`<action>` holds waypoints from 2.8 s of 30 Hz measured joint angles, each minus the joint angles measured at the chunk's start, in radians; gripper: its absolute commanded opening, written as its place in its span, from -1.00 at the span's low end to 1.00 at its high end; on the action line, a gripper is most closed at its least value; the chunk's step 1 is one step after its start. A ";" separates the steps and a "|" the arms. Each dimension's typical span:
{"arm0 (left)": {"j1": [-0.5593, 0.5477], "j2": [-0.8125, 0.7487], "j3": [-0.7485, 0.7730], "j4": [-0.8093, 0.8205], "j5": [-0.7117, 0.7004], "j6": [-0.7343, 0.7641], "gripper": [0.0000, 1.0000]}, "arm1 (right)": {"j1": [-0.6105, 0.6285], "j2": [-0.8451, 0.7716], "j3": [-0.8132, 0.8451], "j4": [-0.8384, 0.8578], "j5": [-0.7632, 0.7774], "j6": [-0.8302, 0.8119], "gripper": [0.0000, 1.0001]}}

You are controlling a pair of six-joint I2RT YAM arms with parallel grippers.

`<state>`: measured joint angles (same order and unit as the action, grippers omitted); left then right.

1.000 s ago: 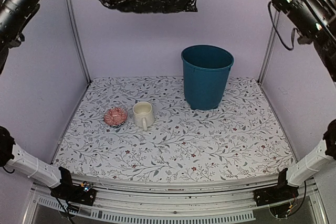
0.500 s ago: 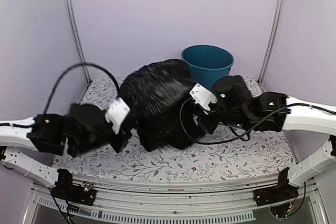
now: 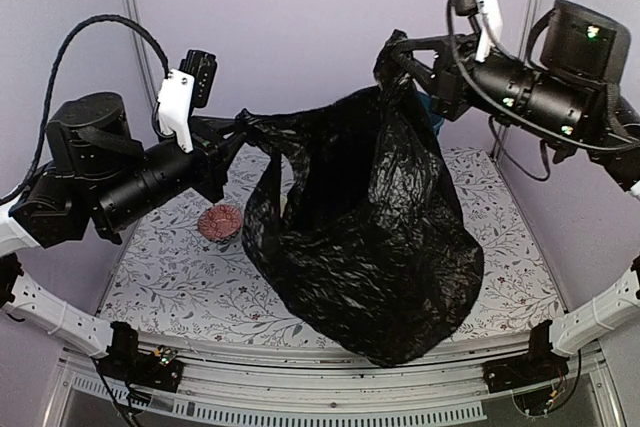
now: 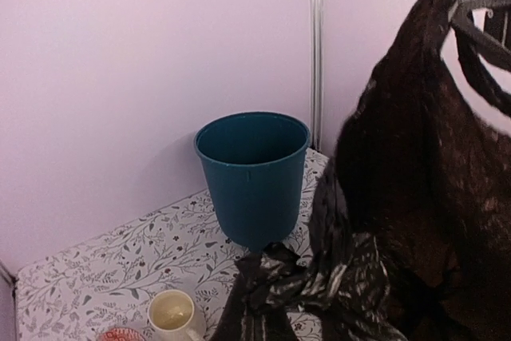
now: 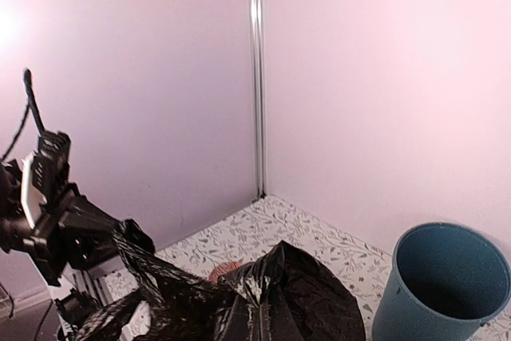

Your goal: Put the trash bags into the trash bin

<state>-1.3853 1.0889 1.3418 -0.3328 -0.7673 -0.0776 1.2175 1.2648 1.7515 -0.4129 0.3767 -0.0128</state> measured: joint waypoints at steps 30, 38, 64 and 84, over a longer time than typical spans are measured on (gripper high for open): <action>0.656 0.195 0.734 0.053 0.689 -0.046 -1.00 | -0.202 0.344 0.591 0.075 -0.170 -0.041 -0.98; 0.620 -0.087 0.027 0.229 0.641 0.062 -1.00 | -0.175 0.097 -0.016 0.364 -0.029 -0.299 -0.99; 0.152 -0.151 -0.254 -0.156 0.383 -0.274 -1.00 | -0.082 -0.032 -0.254 -0.126 -0.182 0.135 -0.98; 0.703 0.288 0.322 -0.204 0.624 -0.301 -1.00 | -0.438 0.562 0.402 -0.243 -0.234 0.211 -0.98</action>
<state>-0.6819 1.3773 1.6634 -0.5369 -0.1429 -0.3790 0.7795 1.8271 2.1536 -0.6556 0.1425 0.1982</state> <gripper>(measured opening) 0.008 0.012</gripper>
